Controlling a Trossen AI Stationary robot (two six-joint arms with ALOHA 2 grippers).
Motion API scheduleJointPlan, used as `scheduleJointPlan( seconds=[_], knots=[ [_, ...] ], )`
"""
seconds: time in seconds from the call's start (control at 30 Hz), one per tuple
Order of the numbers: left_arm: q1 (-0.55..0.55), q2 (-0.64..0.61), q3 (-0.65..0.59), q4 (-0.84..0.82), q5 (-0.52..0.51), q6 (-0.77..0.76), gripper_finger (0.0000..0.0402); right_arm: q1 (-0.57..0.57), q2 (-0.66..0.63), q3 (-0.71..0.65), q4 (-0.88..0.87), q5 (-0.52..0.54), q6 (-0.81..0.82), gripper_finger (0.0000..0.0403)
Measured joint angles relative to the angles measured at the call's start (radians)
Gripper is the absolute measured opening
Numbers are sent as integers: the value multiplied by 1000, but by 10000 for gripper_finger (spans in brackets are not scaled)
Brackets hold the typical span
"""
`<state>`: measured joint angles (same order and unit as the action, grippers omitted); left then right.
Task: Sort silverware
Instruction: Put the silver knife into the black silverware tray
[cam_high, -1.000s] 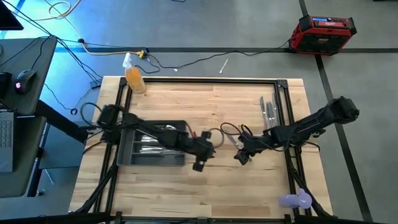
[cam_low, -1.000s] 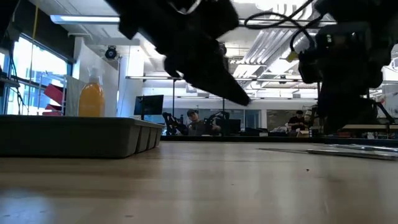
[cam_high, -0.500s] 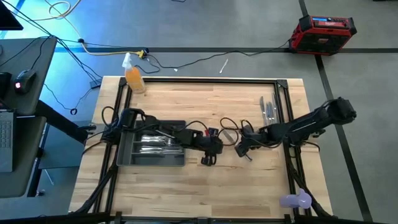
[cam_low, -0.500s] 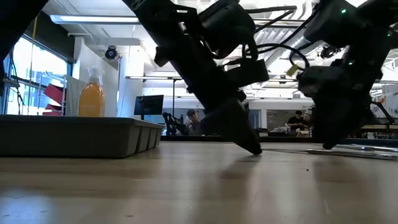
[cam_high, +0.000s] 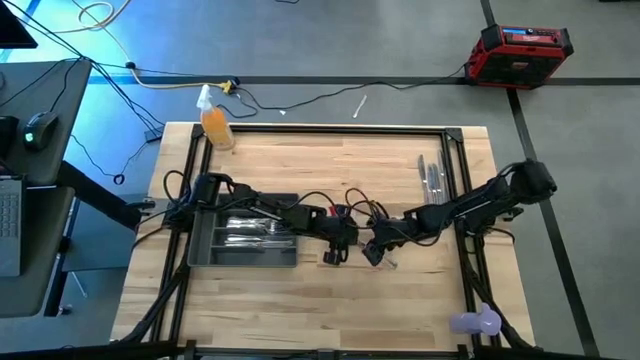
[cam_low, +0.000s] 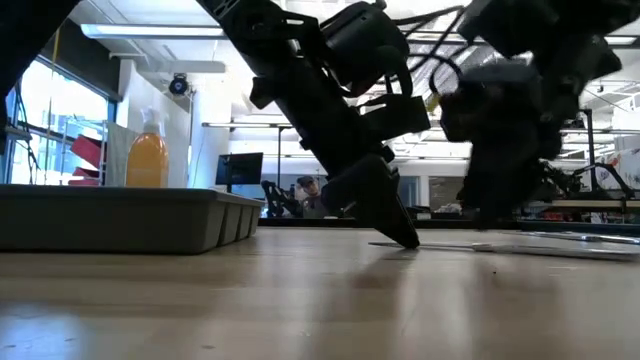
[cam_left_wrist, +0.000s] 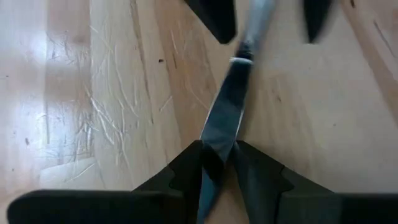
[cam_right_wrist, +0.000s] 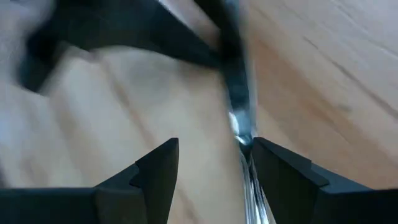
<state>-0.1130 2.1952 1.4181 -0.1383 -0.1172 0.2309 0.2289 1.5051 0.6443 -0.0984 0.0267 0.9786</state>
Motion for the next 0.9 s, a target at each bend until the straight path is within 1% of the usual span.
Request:
scheduleJointPlan(
  seconds=[0.13, 0.3, 0.47, 0.57, 0.67, 0.8, 0.9],
  knots=[
    [-13, 0, 0, -7, -8, -18, 78, -28, 11, 5, -15, 17, -15, 194],
    [-59, -34, -5, -73, -114, 10, 78, -41, 43, 6, -17, 24, -15, 194],
    [-105, -97, -7, -99, -149, 21, 78, -44, 79, 9, -4, 26, -12, 194],
    [-121, -115, -2, -129, -125, 13, 78, -44, 90, 10, 6, 27, -11, 194],
    [-120, -92, -5, -154, -68, 0, 73, -44, 92, 9, 34, 12, -8, 194],
    [-92, -48, -3, -146, -41, -1, 48, -43, 98, 7, 107, -18, 0, 194],
    [-71, -19, 1, -123, -35, -1, 23, -43, 127, 7, 150, -28, 0, 194]
  ],
)
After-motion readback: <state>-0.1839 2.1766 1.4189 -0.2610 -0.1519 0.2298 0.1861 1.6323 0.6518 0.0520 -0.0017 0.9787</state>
